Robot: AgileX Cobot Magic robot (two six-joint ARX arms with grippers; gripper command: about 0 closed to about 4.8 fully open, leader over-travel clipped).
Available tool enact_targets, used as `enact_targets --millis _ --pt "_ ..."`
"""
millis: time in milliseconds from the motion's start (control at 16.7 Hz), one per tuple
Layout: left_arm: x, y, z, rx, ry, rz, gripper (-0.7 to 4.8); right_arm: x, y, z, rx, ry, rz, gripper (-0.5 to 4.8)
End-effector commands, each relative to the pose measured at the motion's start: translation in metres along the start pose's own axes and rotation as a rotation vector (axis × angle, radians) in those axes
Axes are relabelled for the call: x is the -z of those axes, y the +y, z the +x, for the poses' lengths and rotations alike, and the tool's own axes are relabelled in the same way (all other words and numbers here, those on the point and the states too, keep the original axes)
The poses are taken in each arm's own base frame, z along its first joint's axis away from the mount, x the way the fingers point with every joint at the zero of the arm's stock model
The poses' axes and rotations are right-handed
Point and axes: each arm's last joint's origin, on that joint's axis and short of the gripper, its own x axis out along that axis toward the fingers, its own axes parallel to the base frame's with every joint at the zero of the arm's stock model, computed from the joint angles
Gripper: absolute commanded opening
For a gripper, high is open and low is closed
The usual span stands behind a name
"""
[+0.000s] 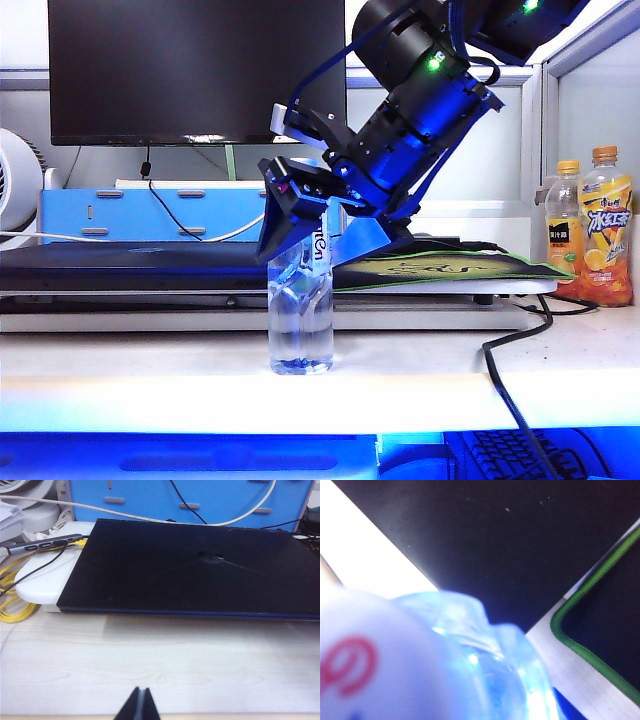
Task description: Pick up the mineral water bottle and place it on the laptop.
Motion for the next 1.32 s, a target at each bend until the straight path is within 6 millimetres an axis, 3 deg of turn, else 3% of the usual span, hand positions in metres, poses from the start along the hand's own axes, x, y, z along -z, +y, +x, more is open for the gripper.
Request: enact_targets --millis 60,120,240,720,1079,1319 --pt "-0.001 0.0 0.0 0.003 -0.011 0.001 -0.02 -0.002 0.001 -0.001 0.002 -0.003 -0.007 3.99" --pt "-0.001 0.0 0.0 0.003 -0.011 0.001 -0.02 -0.002 0.001 -0.001 -0.002 -0.004 -0.008 2.09" --pt "-0.001 0.0 0.0 0.003 -0.011 0.001 -0.02 -0.004 0.003 -0.001 -0.012 -0.016 -0.014 0.17" --pt "-0.001 0.0 0.0 0.003 -0.011 0.001 -0.02 -0.024 0.005 -0.007 -0.047 -0.137 -0.041 -0.01" --pt "-0.001 0.0 0.0 0.003 -0.011 0.001 -0.02 -0.128 0.011 -0.055 -0.002 -0.393 -0.121 -0.01" --pt "-0.001 0.0 0.0 0.004 -0.011 0.001 -0.02 -0.152 0.007 -0.057 0.022 -0.44 -0.125 -0.01"
